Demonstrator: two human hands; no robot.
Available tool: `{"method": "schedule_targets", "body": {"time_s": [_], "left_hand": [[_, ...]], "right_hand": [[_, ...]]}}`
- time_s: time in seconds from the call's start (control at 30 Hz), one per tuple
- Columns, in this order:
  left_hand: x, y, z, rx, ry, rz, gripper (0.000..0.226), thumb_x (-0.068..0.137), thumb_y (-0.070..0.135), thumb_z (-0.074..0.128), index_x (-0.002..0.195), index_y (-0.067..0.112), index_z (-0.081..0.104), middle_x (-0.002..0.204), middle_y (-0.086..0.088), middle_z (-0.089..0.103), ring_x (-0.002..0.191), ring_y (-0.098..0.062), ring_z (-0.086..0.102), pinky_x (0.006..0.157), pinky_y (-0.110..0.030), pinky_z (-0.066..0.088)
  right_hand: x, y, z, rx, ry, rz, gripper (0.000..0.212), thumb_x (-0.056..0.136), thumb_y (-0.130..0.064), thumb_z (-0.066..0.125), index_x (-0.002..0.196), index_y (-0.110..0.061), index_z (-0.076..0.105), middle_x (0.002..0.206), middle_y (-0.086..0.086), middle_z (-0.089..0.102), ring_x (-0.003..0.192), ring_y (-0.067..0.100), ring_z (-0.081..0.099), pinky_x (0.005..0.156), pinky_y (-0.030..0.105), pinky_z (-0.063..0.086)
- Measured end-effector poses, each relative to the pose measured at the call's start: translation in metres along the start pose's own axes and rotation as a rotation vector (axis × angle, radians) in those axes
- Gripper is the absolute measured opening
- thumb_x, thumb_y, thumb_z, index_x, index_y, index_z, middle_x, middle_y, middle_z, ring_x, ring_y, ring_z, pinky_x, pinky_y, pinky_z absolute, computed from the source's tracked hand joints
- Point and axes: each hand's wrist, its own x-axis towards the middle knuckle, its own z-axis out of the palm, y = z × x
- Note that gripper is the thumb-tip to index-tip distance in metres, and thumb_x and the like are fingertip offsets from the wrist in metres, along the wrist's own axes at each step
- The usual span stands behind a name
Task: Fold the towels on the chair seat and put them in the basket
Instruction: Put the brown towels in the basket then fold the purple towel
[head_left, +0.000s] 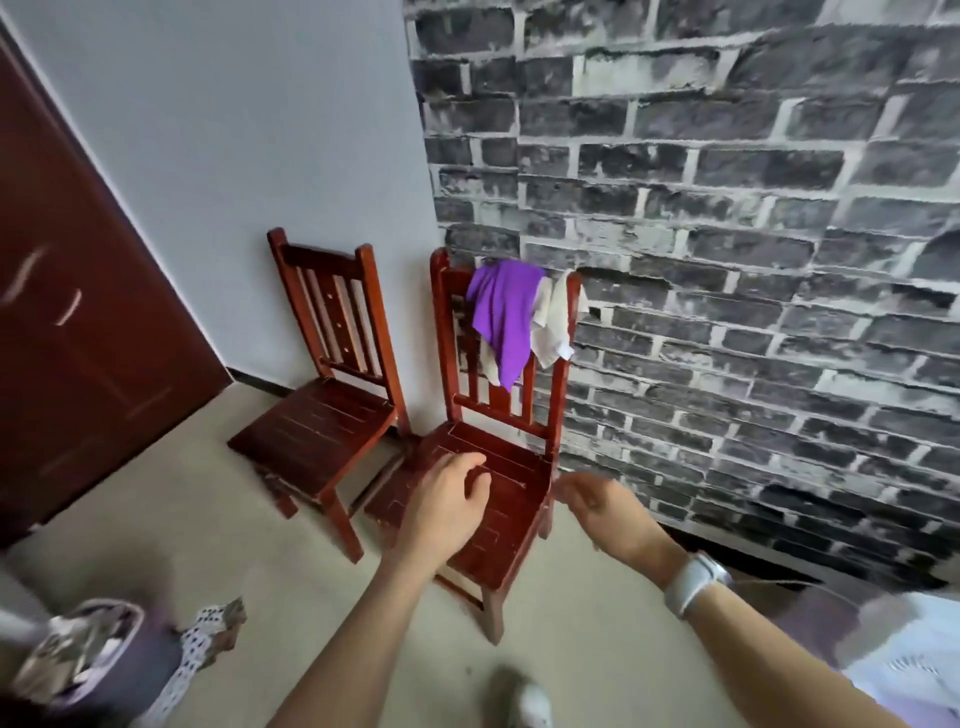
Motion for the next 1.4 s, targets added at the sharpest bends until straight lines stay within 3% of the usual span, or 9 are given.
{"method": "schedule_targets", "body": {"time_s": [0.1,0.27,0.53,0.63,0.77,0.93,1.1,1.27,1.4], "left_hand": [[0.060,-0.022,-0.010,0.017,0.031,-0.007,0.032,0.092,0.027,0.048,0.122,0.018,0.056,0.121,-0.001,0.060,0.111,-0.016,0.055,0.087,-0.023,0.041],[0.188,-0.042,-0.028,0.007,0.009,0.012,0.031,0.092,0.023,0.048,0.121,0.014,0.056,0.119,-0.003,0.061,0.109,-0.018,0.057,0.087,-0.023,0.042],[0.345,-0.049,-0.018,-0.004,-0.037,0.107,0.029,0.090,0.022,0.050,0.117,0.016,0.058,0.115,-0.004,0.061,0.107,-0.021,0.056,0.089,-0.029,0.042],[0.396,-0.044,0.003,0.015,-0.105,0.184,0.029,0.089,0.019,0.049,0.115,0.012,0.059,0.114,-0.007,0.059,0.106,-0.023,0.055,0.091,-0.030,0.040],[0.453,-0.039,0.038,0.096,-0.184,0.339,0.035,0.089,0.024,0.051,0.122,0.012,0.054,0.125,-0.007,0.053,0.117,-0.026,0.045,0.099,-0.031,0.034],[0.495,-0.052,0.067,0.302,-0.216,0.522,0.043,0.084,0.036,0.058,0.123,0.020,0.050,0.130,-0.003,0.044,0.118,-0.026,0.040,0.093,-0.039,0.039],[0.520,-0.056,0.062,0.067,-0.191,0.575,0.010,0.087,0.018,0.056,0.087,0.009,0.060,0.100,-0.007,0.060,0.094,-0.032,0.052,0.078,-0.040,0.041],[0.548,-0.059,0.023,-0.470,-0.110,0.270,0.005,0.089,0.006,0.052,0.087,0.001,0.052,0.082,-0.009,0.059,0.084,-0.032,0.057,0.065,-0.028,0.029],[0.560,-0.073,-0.026,-0.729,-0.017,0.295,0.007,0.090,0.004,0.051,0.086,0.011,0.048,0.076,0.008,0.051,0.074,-0.011,0.051,0.064,-0.012,0.035]], "right_hand": [[0.071,-0.010,0.002,0.020,0.019,-0.024,0.022,0.094,-0.016,0.044,0.108,-0.017,0.061,0.095,0.008,0.068,0.077,0.023,0.062,0.060,0.020,0.041],[0.204,-0.025,-0.011,0.035,0.155,-0.018,0.023,0.092,-0.014,0.046,0.107,-0.012,0.064,0.105,0.010,0.067,0.097,0.026,0.062,0.071,0.019,0.035],[0.347,-0.028,-0.049,-0.215,0.368,-0.019,0.035,0.089,-0.006,0.042,0.121,-0.008,0.056,0.122,0.013,0.055,0.117,0.031,0.047,0.099,0.035,0.036],[0.379,-0.017,-0.055,-0.456,0.334,0.015,0.044,0.091,-0.014,0.037,0.134,-0.013,0.043,0.139,0.008,0.043,0.133,0.023,0.031,0.113,0.038,0.021],[0.407,0.000,-0.051,-0.652,0.164,0.181,0.060,0.091,-0.013,0.027,0.147,-0.014,0.005,0.157,0.002,0.002,0.144,0.018,-0.006,0.116,0.038,-0.007],[0.415,0.011,-0.030,-0.700,0.169,0.293,0.066,0.089,-0.013,0.034,0.147,-0.018,0.003,0.157,-0.001,-0.003,0.143,0.017,-0.010,0.114,0.036,-0.011],[0.420,0.009,-0.021,-0.684,0.201,0.369,0.060,0.093,-0.018,0.034,0.147,-0.023,0.007,0.157,-0.004,0.000,0.144,0.015,-0.006,0.114,0.035,-0.010],[0.427,0.000,-0.024,-0.608,0.209,0.446,0.056,0.093,-0.020,0.037,0.145,-0.024,0.018,0.156,-0.006,0.008,0.144,0.013,0.003,0.116,0.035,-0.003],[0.432,-0.008,-0.027,-0.524,0.252,0.459,0.050,0.092,-0.020,0.039,0.141,-0.022,0.029,0.153,-0.008,0.018,0.142,0.011,0.009,0.116,0.035,0.005]]}}
